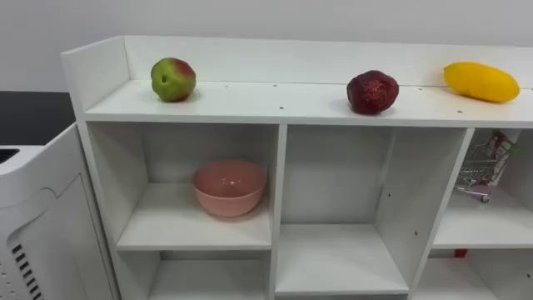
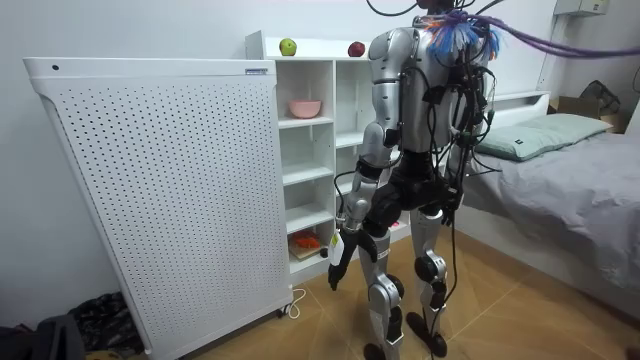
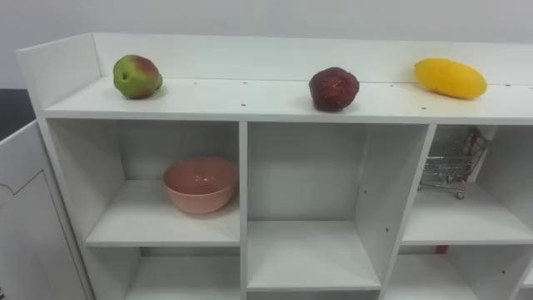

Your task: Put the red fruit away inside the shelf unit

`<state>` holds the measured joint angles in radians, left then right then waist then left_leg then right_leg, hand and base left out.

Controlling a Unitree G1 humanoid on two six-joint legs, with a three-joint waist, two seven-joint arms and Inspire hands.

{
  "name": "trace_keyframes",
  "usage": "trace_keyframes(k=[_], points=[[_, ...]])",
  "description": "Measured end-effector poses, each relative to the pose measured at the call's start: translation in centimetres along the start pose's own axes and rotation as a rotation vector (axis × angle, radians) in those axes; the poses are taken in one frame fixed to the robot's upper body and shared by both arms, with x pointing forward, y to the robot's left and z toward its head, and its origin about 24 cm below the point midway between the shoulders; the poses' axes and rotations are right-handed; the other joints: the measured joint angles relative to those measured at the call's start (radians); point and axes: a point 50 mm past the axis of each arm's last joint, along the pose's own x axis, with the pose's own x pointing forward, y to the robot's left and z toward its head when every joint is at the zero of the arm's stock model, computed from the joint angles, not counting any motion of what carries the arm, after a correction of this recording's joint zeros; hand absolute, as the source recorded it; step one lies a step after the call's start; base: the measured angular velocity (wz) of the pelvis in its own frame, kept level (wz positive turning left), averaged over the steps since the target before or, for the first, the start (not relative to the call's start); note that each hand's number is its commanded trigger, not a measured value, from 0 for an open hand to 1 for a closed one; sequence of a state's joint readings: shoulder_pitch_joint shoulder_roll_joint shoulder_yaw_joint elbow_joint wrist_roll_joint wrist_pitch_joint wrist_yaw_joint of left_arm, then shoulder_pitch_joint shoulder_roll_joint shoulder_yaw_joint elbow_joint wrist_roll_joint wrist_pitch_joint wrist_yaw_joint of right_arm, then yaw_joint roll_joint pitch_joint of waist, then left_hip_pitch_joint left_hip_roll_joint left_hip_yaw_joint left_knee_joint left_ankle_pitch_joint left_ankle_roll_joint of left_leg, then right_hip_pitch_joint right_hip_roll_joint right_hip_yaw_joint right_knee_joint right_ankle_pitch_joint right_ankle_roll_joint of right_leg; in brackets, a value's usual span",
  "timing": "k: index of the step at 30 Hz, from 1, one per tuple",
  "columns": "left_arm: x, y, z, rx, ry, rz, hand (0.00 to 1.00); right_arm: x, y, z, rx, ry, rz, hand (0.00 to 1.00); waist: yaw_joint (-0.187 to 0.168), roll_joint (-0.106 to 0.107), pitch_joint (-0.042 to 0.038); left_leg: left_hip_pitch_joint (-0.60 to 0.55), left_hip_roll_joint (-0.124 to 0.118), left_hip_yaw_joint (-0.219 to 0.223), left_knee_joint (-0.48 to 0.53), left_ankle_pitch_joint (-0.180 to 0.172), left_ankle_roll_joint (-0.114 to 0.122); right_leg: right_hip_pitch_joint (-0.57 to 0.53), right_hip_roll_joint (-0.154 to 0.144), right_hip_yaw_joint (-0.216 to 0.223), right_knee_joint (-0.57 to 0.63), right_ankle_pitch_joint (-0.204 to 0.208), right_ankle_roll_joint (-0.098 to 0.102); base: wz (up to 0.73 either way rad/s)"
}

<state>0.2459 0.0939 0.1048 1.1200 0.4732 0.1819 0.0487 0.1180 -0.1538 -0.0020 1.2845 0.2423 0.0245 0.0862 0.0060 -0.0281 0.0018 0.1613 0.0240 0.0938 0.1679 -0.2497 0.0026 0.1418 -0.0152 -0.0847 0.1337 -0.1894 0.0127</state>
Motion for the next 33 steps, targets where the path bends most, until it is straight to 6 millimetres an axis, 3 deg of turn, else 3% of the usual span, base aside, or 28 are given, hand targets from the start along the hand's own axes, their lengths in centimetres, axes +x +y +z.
trace_keyframes(k=[14, 19, 22, 24, 25, 27, 28, 30, 33], points=[[0.0, 0.4, 1.2, -0.004, -0.072, 0.032, 0.00, 0.0, 0.0, 0.0, 0.082, -0.012, -0.049, 0.00, -0.004, -0.001, 0.0007, 0.008, 0.001, -0.002, 0.000, 0.000, 0.000, 0.009, 0.000, -0.001, 0.001, 0.000, 0.000, 0.00], [0.0, 0.7, 1.5, -0.010, -0.100, 0.067, 0.00, 0.0, -0.5, 1.2, 0.155, -0.065, -0.122, 0.00, -0.004, 0.000, 0.0014, 0.009, 0.001, -0.002, -0.003, 0.000, 0.000, 0.003, 0.001, -0.001, 0.004, 0.000, 0.000, -0.01], [0.0, 1.0, 1.7, -0.040, -0.121, 0.085, 0.00, -0.5, -1.3, 5.0, 0.230, -0.233, -0.183, 0.00, -0.012, 0.000, 0.0032, 0.008, 0.000, -0.001, -0.003, 0.000, 0.000, 0.004, 0.001, 0.003, 0.006, 0.001, 0.000, 0.00], [-0.1, 1.6, 2.1, -0.038, -0.151, 0.114, 0.00, -1.6, -1.5, 9.2, 0.252, -0.411, -0.231, 0.00, -0.014, -0.003, 0.0055, 0.010, 0.001, 0.000, -0.002, 0.000, 0.000, -0.001, 0.002, 0.003, 0.008, 0.001, 0.000, 0.00], [-0.1, 1.7, 2.2, -0.039, -0.159, 0.116, 0.00, -2.1, -1.5, 10.3, 0.260, -0.467, -0.237, 0.00, -0.016, -0.005, 0.0077, 0.011, 0.000, 0.001, -0.002, 0.000, 0.000, -0.002, 0.002, 0.003, 0.008, 0.001, 0.000, 0.00], [-0.1, 1.9, 2.4, -0.038, -0.177, 0.122, 0.00, -4.7, -1.3, 14.9, 0.285, -0.700, -0.235, 0.00, -0.027, -0.006, 0.0109, 0.008, 0.000, 0.004, -0.002, 0.000, 0.000, -0.005, 0.002, 0.002, 0.006, 0.001, 0.000, 0.00], [-0.1, 2.0, 2.5, -0.035, -0.181, 0.125, 0.00, -5.5, -1.3, 15.9, 0.282, -0.756, -0.242, 0.00, -0.027, -0.007, 0.0107, 0.007, 0.000, 0.005, -0.002, 0.000, 0.000, -0.006, 0.002, 0.002, 0.006, 0.001, 0.000, -0.04], [-0.2, 2.1, 2.8, -0.018, -0.202, 0.139, 0.00, -9.5, -0.9, 19.6, 0.257, -1.010, -0.264, 0.00, -0.027, 0.001, 0.0072, 0.001, 0.000, 0.010, -0.002, 0.001, 0.000, -0.014, 0.002, 0.004, 0.006, 0.001, 0.000, -0.07], [-0.3, 2.4, 3.7, -0.024, -0.259, 0.156, 0.00, -14.0, -0.1, 22.1, 0.258, -1.266, -0.241, 0.00, -0.022, -0.004, 0.0095, -0.001, 0.002, 0.010, -0.004, 0.001, 0.000, -0.017, 0.003, 0.006, 0.006, 0.001, -0.001, -0.01]])
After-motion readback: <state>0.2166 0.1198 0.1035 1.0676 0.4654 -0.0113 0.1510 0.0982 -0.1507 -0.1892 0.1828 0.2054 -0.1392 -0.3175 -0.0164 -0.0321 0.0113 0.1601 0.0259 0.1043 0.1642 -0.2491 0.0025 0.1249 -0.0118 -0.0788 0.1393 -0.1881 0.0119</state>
